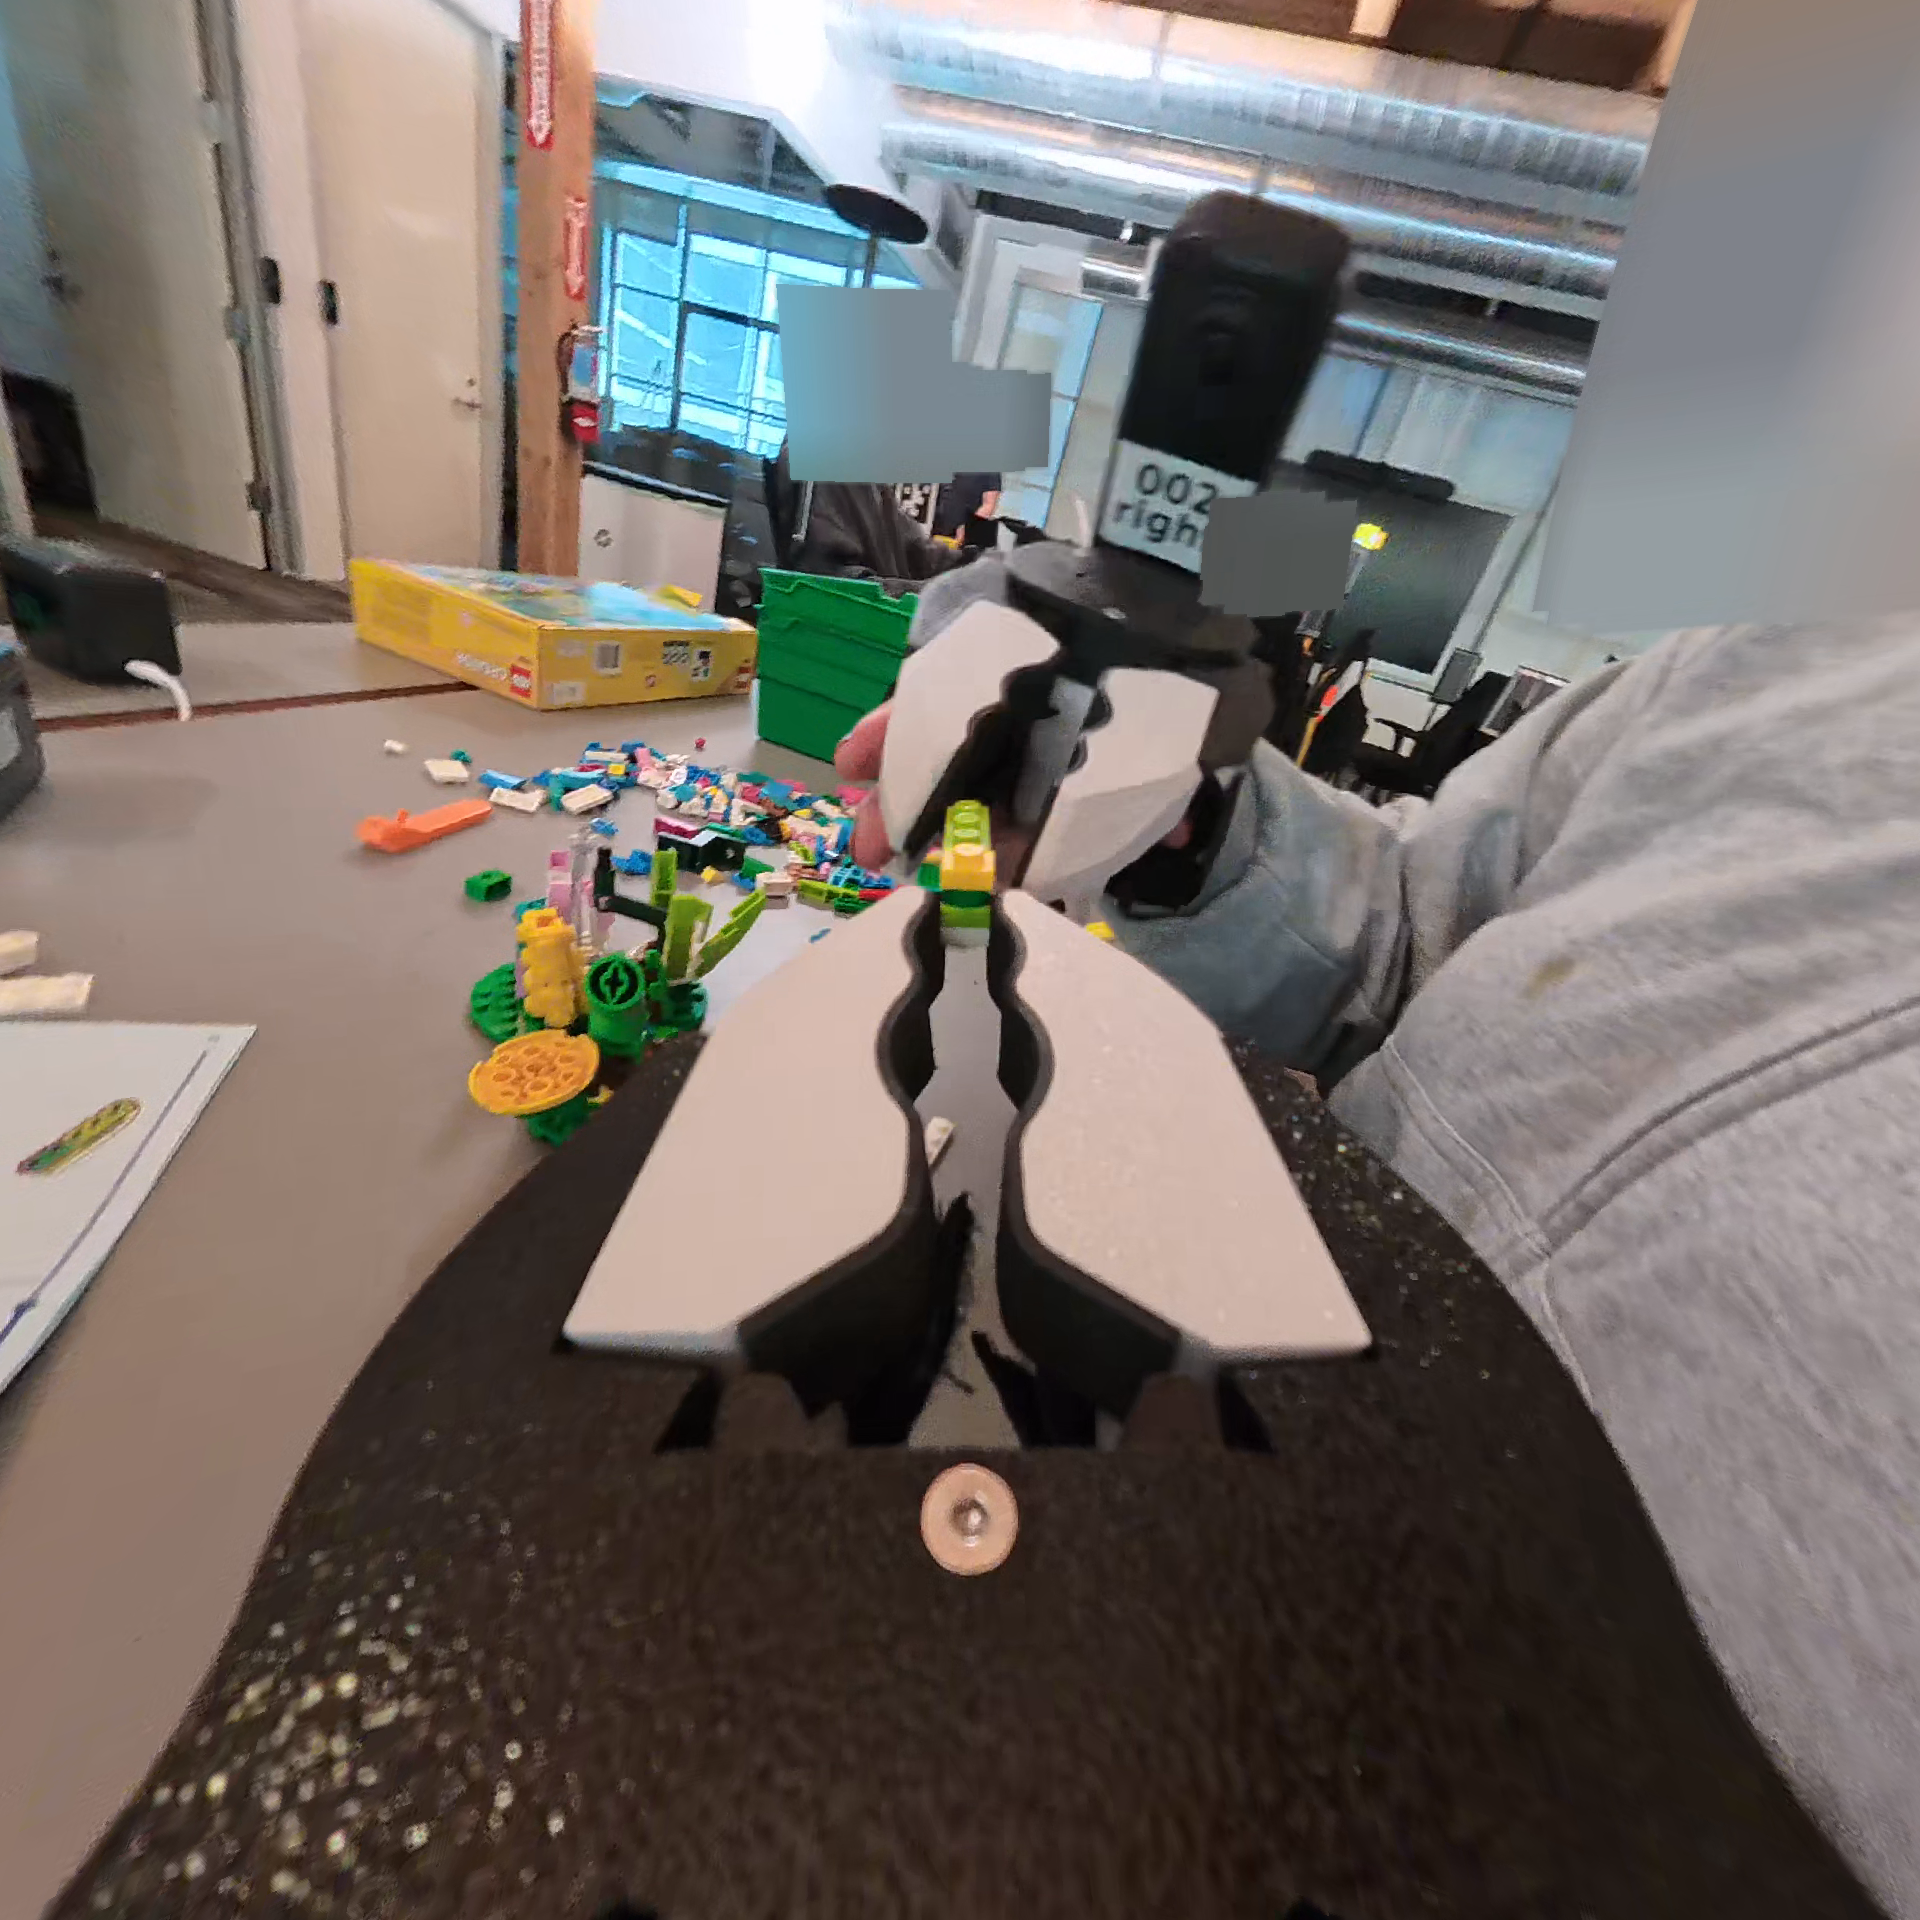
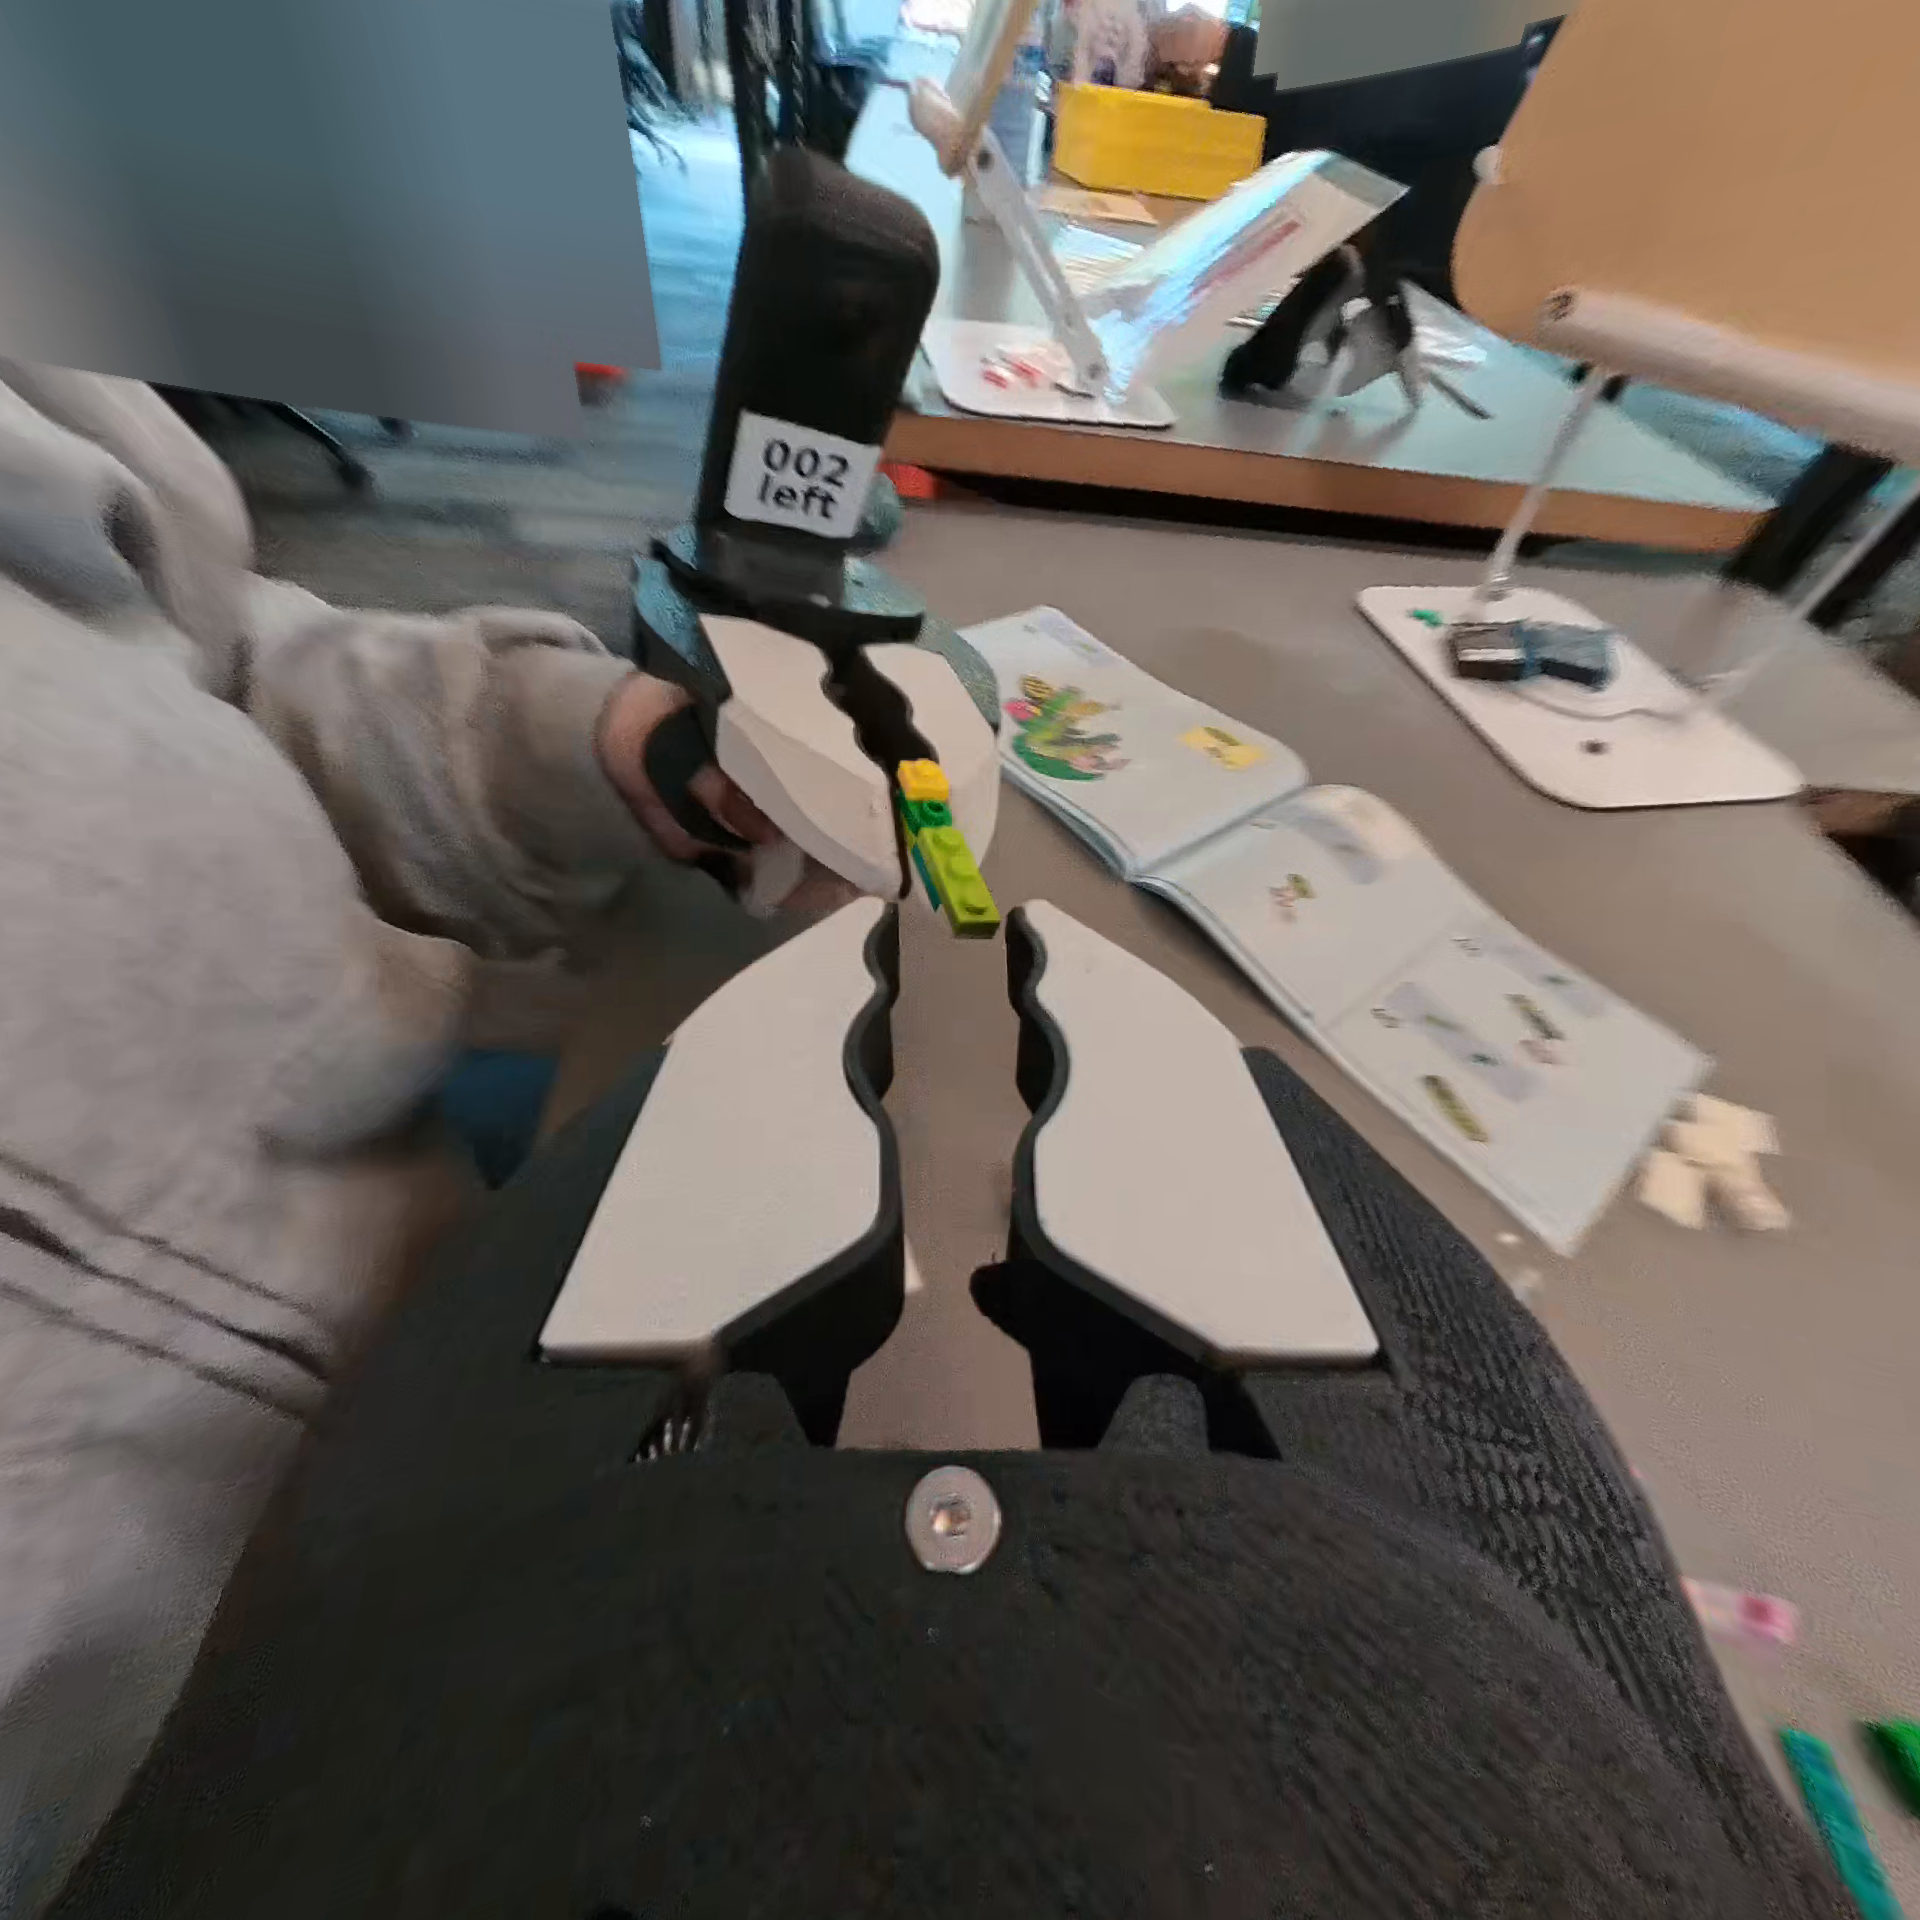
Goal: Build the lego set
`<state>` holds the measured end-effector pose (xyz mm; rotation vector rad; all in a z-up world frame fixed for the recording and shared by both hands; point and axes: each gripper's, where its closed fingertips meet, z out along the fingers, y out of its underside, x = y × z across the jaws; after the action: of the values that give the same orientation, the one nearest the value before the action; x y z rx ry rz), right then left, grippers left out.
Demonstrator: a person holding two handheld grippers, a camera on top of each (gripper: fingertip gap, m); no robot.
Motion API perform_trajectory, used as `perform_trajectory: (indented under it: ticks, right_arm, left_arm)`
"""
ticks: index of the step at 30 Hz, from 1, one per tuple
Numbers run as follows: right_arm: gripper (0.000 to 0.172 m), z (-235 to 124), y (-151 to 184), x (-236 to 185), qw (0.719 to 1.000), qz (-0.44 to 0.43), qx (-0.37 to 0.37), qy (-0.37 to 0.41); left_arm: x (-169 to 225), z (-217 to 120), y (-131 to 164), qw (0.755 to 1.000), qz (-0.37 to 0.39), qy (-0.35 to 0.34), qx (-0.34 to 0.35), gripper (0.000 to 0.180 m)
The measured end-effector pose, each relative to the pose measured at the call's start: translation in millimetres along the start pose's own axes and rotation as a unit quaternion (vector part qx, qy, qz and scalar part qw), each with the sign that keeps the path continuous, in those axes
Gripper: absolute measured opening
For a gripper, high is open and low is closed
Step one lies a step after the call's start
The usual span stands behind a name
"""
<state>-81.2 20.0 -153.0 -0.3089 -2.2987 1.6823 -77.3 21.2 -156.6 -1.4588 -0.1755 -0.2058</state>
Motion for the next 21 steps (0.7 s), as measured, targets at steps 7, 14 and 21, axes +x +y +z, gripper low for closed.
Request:
perform_trajectory:
  ticks: [7, 14, 21]
  right_arm:
    - [0.009, -4, -4, -12, 0.997, 0.049, 0.024, -0.057]
    - [0.007, -19, 26, 1, 0.999, 0.035, -0.031, -0.007]
    - [0.007, -59, 108, 23, 0.981, 0.048, -0.168, 0.084]
  left_arm:
    - [12, 5, 5, 0.999, 0.016, 0.028, -0.011, 0.008]
    - [-11, 8, 16, 0.996, 0.039, -0.068, -0.049, 0.055]
    - [-34, 0, 24, 0.989, 0.024, -0.126, -0.069, 0.069]
